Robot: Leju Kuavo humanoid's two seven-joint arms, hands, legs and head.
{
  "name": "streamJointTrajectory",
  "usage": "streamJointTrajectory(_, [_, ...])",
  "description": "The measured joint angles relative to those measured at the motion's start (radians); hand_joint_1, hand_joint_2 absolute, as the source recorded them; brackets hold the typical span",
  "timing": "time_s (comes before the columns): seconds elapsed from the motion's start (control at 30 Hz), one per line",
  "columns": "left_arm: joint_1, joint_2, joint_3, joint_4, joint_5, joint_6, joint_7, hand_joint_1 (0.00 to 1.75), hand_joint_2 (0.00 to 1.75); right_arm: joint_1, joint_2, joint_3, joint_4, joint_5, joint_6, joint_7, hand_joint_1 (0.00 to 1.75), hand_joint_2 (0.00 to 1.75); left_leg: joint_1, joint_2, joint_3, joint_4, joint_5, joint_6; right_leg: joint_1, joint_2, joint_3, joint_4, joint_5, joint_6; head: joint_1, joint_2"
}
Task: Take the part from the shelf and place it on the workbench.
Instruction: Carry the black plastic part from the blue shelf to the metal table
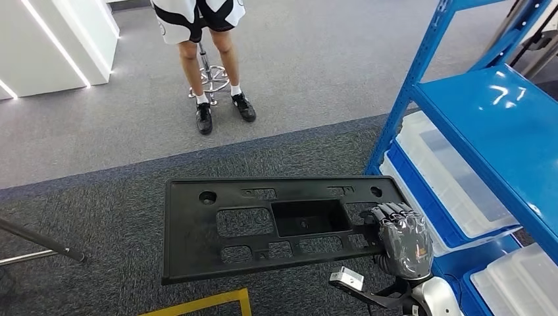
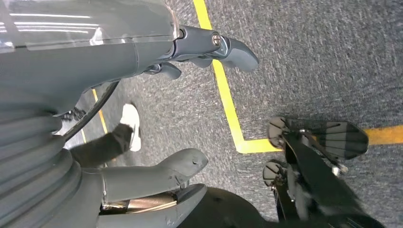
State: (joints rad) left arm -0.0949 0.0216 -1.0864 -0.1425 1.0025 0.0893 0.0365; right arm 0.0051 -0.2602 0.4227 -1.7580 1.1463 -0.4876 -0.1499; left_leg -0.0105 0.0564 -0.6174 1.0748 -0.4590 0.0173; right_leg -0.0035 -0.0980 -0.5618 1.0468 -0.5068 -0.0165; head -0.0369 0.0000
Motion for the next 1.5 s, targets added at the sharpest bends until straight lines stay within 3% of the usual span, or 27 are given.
streamJointTrajectory(0.07, [-0.001,0.001,0.0,0.0,0.0,0.001,0.0,0.0,1.75,0.0,0.0,0.0,-0.001,0.0,0.0,0.0,1.75,1.75,-0.012,0.014,0.017,-0.042,0.003,0.012,0.001,-0.022,0.004,-0.003,-0.003,0.008,0.0,0.0])
streamJointTrajectory(0.13, [0.001,0.002,0.0,0.0,0.0,0.001,0.0,0.0,1.75,-0.001,0.0,0.0,-0.003,0.0,0.0,0.0,1.75,1.75,-0.01,-0.012,0.021,-0.057,0.012,0.02,0.0,-0.033,0.011,-0.008,-0.005,0.017,0.0,0.0])
streamJointTrajectory(0.2, [0.002,0.001,0.0,0.0,0.0,0.001,0.0,0.0,1.75,-0.002,0.0,-0.002,-0.005,0.0,-0.001,0.0,1.75,1.75,-0.002,-0.035,0.035,-0.079,0.025,0.028,-0.003,0.016,0.003,0.024,-0.03,0.025,0.001,0.0])
streamJointTrajectory(0.27, [0.0,0.0,0.0,0.0,0.0,0.001,0.0,0.0,1.75,0.001,0.0,-0.005,-0.006,0.0,-0.001,-0.001,1.75,1.75,0.003,-0.058,0.041,-0.086,0.032,0.032,-0.007,0.08,-0.052,0.136,-0.088,0.03,0.001,0.0])
streamJointTrajectory(0.33, [-0.001,-0.001,-0.001,0.0,0.0,0.001,0.0,0.0,1.75,0.005,0.0,-0.007,-0.005,0.0,-0.001,-0.001,1.75,1.75,0.003,-0.087,0.04,-0.083,0.032,0.033,-0.009,0.096,-0.115,0.248,-0.123,0.036,0.001,0.0])
streamJointTrajectory(0.37, [-0.001,-0.001,-0.001,0.0,0.0,0.001,0.0,0.0,1.75,0.006,0.0,-0.007,-0.005,0.001,-0.001,-0.001,1.75,1.75,0.004,-0.102,0.04,-0.081,0.03,0.032,-0.012,0.097,-0.126,0.259,-0.111,0.039,0.001,0.0])
streamJointTrajectory(0.4, [-0.001,-0.001,-0.001,0.0,0.0,0.001,0.0,0.0,1.75,0.007,0.0,-0.008,-0.005,0.002,-0.001,-0.002,1.75,1.75,0.005,-0.118,0.04,-0.076,0.028,0.029,-0.015,0.1,-0.118,0.231,-0.079,0.042,0.001,0.0])
streamJointTrajectory(0.43, [0.0,-0.001,-0.002,0.0,0.0,0.001,0.0,0.0,1.75,0.007,0.0,-0.008,-0.005,0.004,-0.001,-0.002,1.75,1.75,0.008,-0.134,0.039,-0.069,0.024,0.025,-0.02,0.109,-0.093,0.169,-0.036,0.045,0.001,0.0])
streamJointTrajectory(0.5, [-0.001,-0.001,-0.002,0.0,0.001,0.001,0.0,0.0,1.75,0.008,0.0,-0.01,-0.004,0.01,0.0,-0.003,1.75,1.75,0.011,-0.162,0.031,-0.049,0.014,0.013,-0.027,0.149,-0.044,0.053,0.015,0.048,0.002,0.0])
streamJointTrajectory(0.57, [-0.001,-0.001,-0.003,0.0,0.002,0.001,0.0,0.0,1.75,0.009,0.0,-0.01,-0.004,0.016,0.001,-0.003,1.75,1.75,0.012,-0.185,0.018,-0.037,0.01,0.001,-0.026,0.165,-0.031,0.018,0.017,0.042,0.001,0.0])
streamJointTrajectory(0.63, [0.004,-0.001,-0.004,0.0,0.003,0.001,0.0,0.0,1.75,0.01,-0.001,-0.011,-0.004,0.019,0.001,-0.003,1.75,1.75,0.015,-0.196,0.01,-0.037,0.012,-0.009,-0.022,0.143,-0.03,0.014,0.022,0.029,0.001,0.0])
streamJointTrajectory(0.7, [0.006,-0.003,-0.005,0.0,0.004,0.0,0.0,0.0,1.75,0.01,0.0,-0.011,-0.005,0.021,0.002,-0.003,1.75,1.75,0.014,-0.149,-0.006,-0.005,-0.009,-0.018,-0.022,0.119,-0.025,0.006,0.025,0.015,0.001,0.0])
streamJointTrajectory(0.77, [0.002,-0.005,-0.008,0.0,0.005,0.0,0.0,0.0,1.75,0.011,-0.001,-0.012,-0.006,0.022,0.004,-0.002,1.75,1.75,0.014,-0.083,-0.054,0.098,-0.067,-0.025,-0.018,0.093,-0.021,0.001,0.024,0.005,0.0,0.0])
streamJointTrajectory(0.83, [0.0,-0.005,-0.012,0.0,0.007,0.0,0.0,0.0,1.75,0.014,-0.001,-0.012,-0.006,0.026,0.004,-0.002,1.75,1.75,0.018,-0.064,-0.113,0.215,-0.115,-0.03,-0.014,0.064,-0.02,0.001,0.021,0.001,0.0,0.0])
streamJointTrajectory(0.87, [0.0,-0.006,-0.014,0.0,0.009,0.0,0.0,0.0,1.75,0.016,-0.001,-0.013,-0.006,0.028,0.004,-0.002,1.75,1.75,0.019,-0.062,-0.124,0.236,-0.115,-0.031,-0.012,0.05,-0.019,0.001,0.019,0.001,0.0,0.0])
streamJointTrajectory(0.93, [0.002,-0.006,-0.018,0.0,0.011,0.0,0.0,0.0,1.75,0.021,-0.001,-0.013,-0.006,0.031,0.004,-0.001,1.75,1.75,0.019,-0.053,-0.087,0.167,-0.065,-0.025,-0.01,0.024,-0.013,0.001,0.014,0.002,0.0,0.0])
streamJointTrajectory(1.0, [0.002,-0.006,-0.02,0.0,0.013,0.0,0.0,0.0,1.75,0.024,-0.001,-0.014,-0.009,0.034,0.003,0.001,1.75,1.75,0.009,-0.002,-0.015,0.03,-0.011,-0.012,-0.007,0.0,-0.005,0.001,0.008,0.008,0.0,0.0])
streamJointTrajectory(1.07, [0.0,-0.006,-0.022,0.0,0.014,0.0,0.0,0.0,1.75,0.028,-0.001,-0.016,-0.012,0.037,0.003,0.004,1.75,1.75,-0.005,0.032,0.015,-0.036,0.003,0.001,-0.005,-0.022,0.002,-0.002,0.003,0.017,0.0,0.0])
streamJointTrajectory(1.13, [0.0,-0.006,-0.025,0.0,0.015,0.001,0.0,0.0,1.75,0.03,-0.001,-0.017,-0.015,0.041,0.002,0.006,1.75,1.75,-0.009,0.01,0.018,-0.046,0.005,0.01,-0.006,-0.045,0.009,-0.007,-0.001,0.028,0.0,0.0])
streamJointTrajectory(1.17, [0.001,-0.007,-0.026,0.0,0.016,0.001,0.0,0.0,1.75,0.031,-0.001,-0.017,-0.016,0.043,0.002,0.007,1.75,1.75,-0.008,-0.004,0.024,-0.055,0.009,0.014,-0.008,-0.039,0.014,-0.005,-0.005,0.033,0.001,0.0])
streamJointTrajectory(1.23, [-0.001,-0.009,-0.028,0.0,0.017,0.001,0.0,0.0,1.75,0.032,-0.002,-0.019,-0.019,0.049,0.0,0.008,1.75,1.75,-0.001,-0.031,0.039,-0.071,0.019,0.025,-0.01,0.017,-0.001,0.044,-0.038,0.039,0.001,0.0])
streamJointTrajectory(1.3, [-0.004,-0.011,-0.028,0.0,0.02,0.001,0.001,0.0,1.75,0.036,-0.002,-0.022,-0.02,0.051,-0.001,0.01,1.75,1.75,0.003,-0.059,0.041,-0.074,0.022,0.032,-0.012,0.08,-0.062,0.163,-0.095,0.04,0.002,0.0])
streamJointTrajectory(1.33, [-0.005,-0.011,-0.028,0.0,0.021,0.001,0.001,0.0,1.75,0.039,-0.002,-0.023,-0.02,0.052,-0.001,0.011,1.75,1.75,0.003,-0.074,0.041,-0.073,0.021,0.034,-0.012,0.091,-0.096,0.22,-0.113,0.04,0.002,0.0])
streamJointTrajectory(1.37, [-0.005,-0.011,-0.029,0.0,0.023,0.001,0.001,0.0,1.75,0.041,-0.003,-0.024,-0.02,0.054,-0.001,0.012,1.75,1.75,0.002,-0.091,0.041,-0.07,0.02,0.034,-0.012,0.095,-0.119,0.25,-0.112,0.041,0.002,0.0])
streamJointTrajectory(1.4, [-0.004,-0.011,-0.029,0.0,0.024,0.001,0.001,0.0,1.75,0.042,-0.003,-0.024,-0.02,0.056,-0.002,0.013,1.75,1.75,0.003,-0.108,0.041,-0.066,0.017,0.034,-0.013,0.097,-0.124,0.244,-0.089,0.042,0.002,0.0])
streamJointTrajectory(1.43, [-0.003,-0.012,-0.029,0.0,0.025,0.001,0.001,0.0,1.75,0.042,-0.003,-0.025,-0.02,0.057,-0.002,0.013,1.75,1.75,0.003,-0.125,0.042,-0.061,0.014,0.032,-0.015,0.101,-0.113,0.202,-0.051,0.042,0.002,0.0])
streamJointTrajectory(1.5, [-0.003,-0.013,-0.029,0.0,0.027,0.001,0.001,0.0,1.75,0.042,-0.004,-0.026,-0.02,0.062,-0.002,0.015,1.75,1.75,0.004,-0.155,0.039,-0.046,0.004,0.025,-0.022,0.145,-0.067,0.079,0.017,0.043,0.003,0.0])
